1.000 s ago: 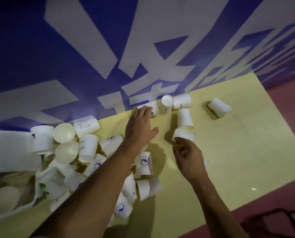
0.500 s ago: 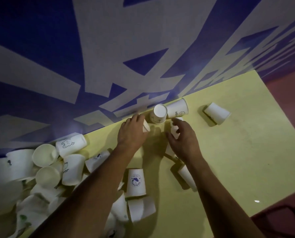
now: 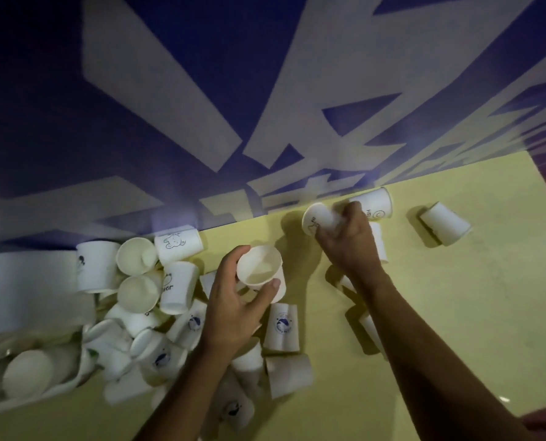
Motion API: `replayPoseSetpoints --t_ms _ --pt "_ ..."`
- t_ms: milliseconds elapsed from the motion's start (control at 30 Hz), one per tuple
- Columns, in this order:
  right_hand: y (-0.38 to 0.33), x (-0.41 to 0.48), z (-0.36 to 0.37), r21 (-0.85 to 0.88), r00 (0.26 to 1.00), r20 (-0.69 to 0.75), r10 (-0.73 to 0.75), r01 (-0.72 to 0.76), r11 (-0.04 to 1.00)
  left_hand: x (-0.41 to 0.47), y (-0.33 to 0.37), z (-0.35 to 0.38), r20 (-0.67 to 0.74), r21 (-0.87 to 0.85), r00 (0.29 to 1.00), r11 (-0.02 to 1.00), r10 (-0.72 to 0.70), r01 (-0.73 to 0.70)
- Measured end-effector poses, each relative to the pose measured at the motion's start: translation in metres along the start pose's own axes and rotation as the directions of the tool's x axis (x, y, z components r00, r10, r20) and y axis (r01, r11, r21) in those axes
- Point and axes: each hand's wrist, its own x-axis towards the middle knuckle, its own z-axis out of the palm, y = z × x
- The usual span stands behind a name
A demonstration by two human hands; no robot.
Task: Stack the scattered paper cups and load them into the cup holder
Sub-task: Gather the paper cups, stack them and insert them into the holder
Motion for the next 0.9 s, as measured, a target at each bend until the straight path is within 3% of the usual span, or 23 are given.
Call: replayPoseSetpoints --t_ms 100,167,267,433,667,900 --pt "-0.012 -0.040 -0.004 0.313 0.982 0.111 0.152 -0.180 0.932 -0.012 -0.004 -0.014 -0.021 -0.013 1.000 1.000 -0.012 0.011" --pt "-0.028 -0.070 -0.005 0.524 0.930 0.267 0.254 -0.361 0.771 -0.020 -0.006 -0.024 -0.028 -0.010 1.000 1.000 -0.002 0.001" --pt "-0.050 -0.113 -0.002 0.640 0.900 0.397 0.180 -0.412 0.648 -0.033 -0.005 -0.039 -0.033 -0.016 0.999 1.000 0.026 -0.026" --pt "-0.089 -0.167 0.003 0.624 0.897 0.443 -0.009 -0.301 0.722 -0.062 -0.008 -0.075 -0.066 -0.071 0.997 0.996 0.048 -0.053" --pt "-0.134 -0.215 0.039 0.444 0.863 0.497 -0.092 -0.161 0.882 -0.111 -0.033 -0.157 -0.099 -0.044 0.992 0.995 0.080 -0.085" --pt "-0.197 -0.275 0.111 0.329 0.878 0.405 -0.255 0.120 0.937 -0.160 -0.071 -0.264 -0.205 -0.017 0.975 0.996 0.085 -0.090"
